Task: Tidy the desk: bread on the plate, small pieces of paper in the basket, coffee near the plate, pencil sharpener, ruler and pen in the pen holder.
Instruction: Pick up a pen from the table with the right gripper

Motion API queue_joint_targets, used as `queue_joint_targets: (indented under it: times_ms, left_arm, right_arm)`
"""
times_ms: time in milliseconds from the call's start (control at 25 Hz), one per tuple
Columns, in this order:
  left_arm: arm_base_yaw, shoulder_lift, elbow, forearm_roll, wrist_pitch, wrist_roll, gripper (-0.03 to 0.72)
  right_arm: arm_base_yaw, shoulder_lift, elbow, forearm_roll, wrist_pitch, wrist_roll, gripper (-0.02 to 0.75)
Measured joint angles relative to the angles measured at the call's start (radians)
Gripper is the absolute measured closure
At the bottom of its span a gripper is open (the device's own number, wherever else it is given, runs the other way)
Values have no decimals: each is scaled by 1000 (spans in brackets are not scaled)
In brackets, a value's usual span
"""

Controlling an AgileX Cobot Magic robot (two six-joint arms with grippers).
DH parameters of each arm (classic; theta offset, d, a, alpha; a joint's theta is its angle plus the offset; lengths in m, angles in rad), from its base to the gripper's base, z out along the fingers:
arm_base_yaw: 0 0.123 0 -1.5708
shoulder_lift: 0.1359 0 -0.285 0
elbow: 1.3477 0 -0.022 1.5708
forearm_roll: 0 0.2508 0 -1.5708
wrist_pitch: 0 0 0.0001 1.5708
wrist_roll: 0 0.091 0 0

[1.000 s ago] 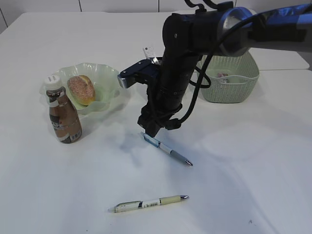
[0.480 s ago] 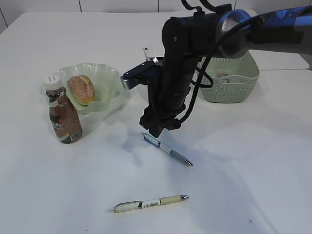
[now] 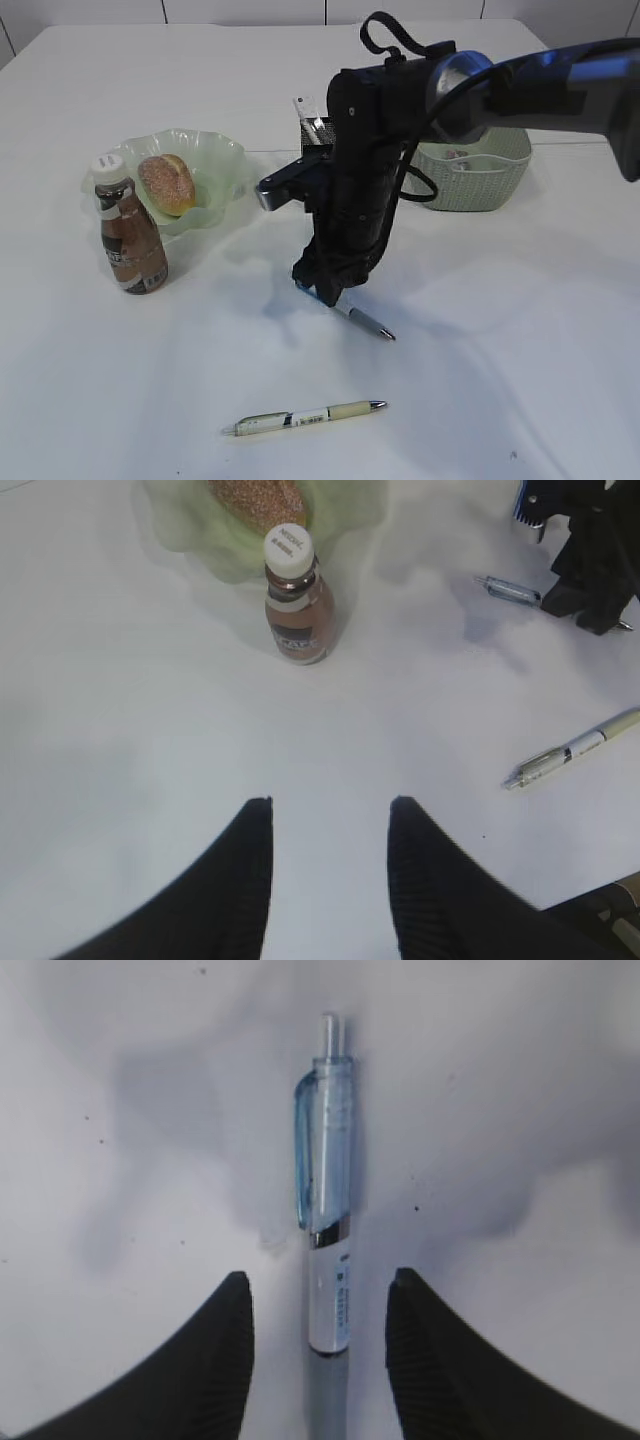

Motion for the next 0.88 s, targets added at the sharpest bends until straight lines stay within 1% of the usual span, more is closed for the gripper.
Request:
queue_joint_targets:
  times_ms: [360,880]
  left_arm:
    - [0,0,0,0,0,0,420]
    - [0,0,0,44,0,0,420]
  right_arm:
    - [0,18,-1,-19,24,11,379]
    - [0,18,-1,-19,-22,13,378]
